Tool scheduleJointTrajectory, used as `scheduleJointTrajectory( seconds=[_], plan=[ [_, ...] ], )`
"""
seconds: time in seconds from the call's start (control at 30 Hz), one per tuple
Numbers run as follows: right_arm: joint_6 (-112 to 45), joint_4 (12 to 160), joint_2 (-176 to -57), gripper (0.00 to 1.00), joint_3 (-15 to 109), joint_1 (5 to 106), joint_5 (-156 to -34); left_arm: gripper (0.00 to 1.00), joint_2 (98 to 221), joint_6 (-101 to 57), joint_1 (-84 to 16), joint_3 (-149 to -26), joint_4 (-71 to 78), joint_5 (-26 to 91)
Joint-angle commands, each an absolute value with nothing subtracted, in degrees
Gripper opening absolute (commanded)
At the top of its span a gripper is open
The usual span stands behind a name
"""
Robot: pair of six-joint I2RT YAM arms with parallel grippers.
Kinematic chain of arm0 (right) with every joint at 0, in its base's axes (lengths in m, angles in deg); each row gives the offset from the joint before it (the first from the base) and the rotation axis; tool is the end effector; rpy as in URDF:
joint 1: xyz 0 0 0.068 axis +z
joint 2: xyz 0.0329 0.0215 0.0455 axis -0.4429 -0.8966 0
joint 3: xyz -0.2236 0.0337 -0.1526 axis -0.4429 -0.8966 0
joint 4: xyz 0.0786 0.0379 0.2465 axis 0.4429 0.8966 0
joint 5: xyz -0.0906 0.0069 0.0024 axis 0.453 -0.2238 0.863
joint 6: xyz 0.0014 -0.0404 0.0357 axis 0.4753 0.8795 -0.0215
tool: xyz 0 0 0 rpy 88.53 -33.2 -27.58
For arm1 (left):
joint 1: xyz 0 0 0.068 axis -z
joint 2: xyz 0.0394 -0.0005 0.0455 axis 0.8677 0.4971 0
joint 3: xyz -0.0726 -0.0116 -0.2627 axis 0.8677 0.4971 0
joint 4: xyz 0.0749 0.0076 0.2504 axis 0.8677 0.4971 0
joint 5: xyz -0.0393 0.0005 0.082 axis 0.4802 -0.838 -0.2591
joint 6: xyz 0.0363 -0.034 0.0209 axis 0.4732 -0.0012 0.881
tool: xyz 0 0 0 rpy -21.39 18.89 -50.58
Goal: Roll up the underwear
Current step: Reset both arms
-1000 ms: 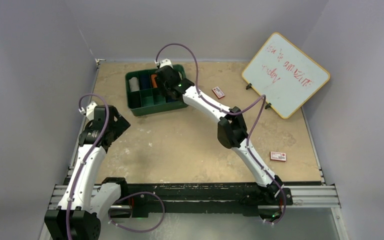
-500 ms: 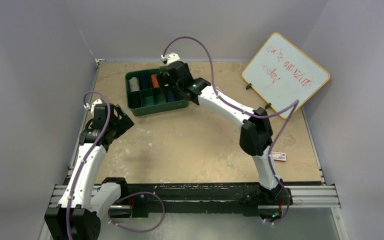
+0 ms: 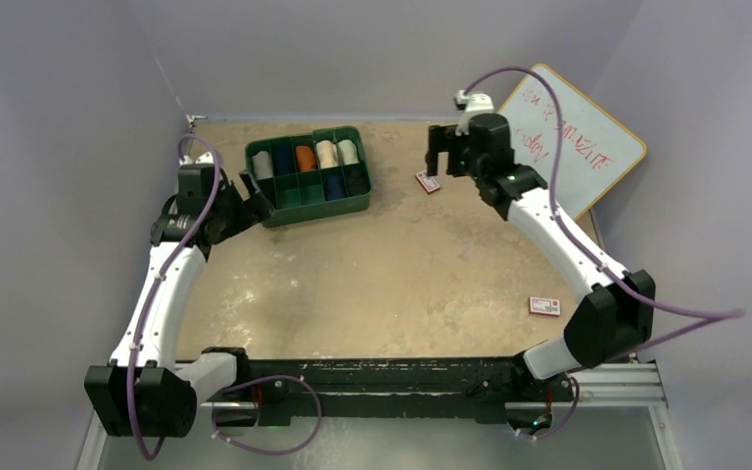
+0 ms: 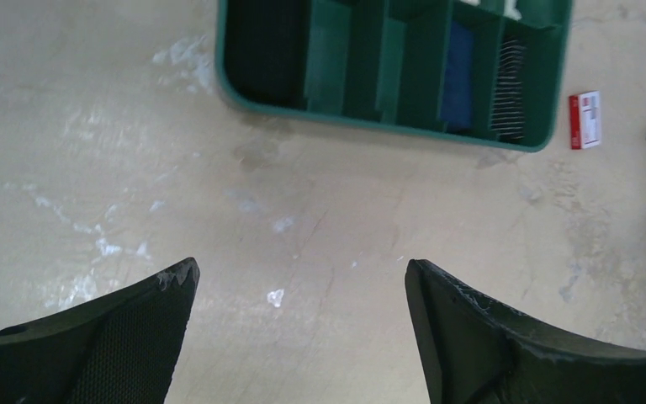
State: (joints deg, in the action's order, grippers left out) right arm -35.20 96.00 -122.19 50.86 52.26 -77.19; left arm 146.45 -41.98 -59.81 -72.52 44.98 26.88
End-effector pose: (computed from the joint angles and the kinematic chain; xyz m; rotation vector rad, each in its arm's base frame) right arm 0.3266 0.1518 0.3721 -0.1582 1.8749 0.2464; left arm 0.2246 -0.0031 0.3107 -0.6207 2.2778 -0.3330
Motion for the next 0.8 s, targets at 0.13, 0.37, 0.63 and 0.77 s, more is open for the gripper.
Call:
scheduleJointTrajectory(
  seconds=[0.13,0.37,0.63,0.77],
  plan=[
    [-41.85,97.97,-113.84,0.99,43.43,37.51,-100.61,0.92,152.55,-34.83,-53.62,-88.58,45.54,13.29],
    [-41.18,94.57,-105.46,0.99,41.38,36.91,-104.78,0.94,153.22,-36.93,-48.68,-98.34,48.69,7.46],
    [-37.24,94.44,-100.93,0.99,37.81,36.84,-103.01,0.95,142.59,-40.19,-48.68,-88.91,44.97,8.0],
    [-34.96,94.25,-99.08,0.99,37.37,36.9,-105.33,0.95,140.95,-40.88,-48.68,-86.48,45.81,6.95]
  ],
)
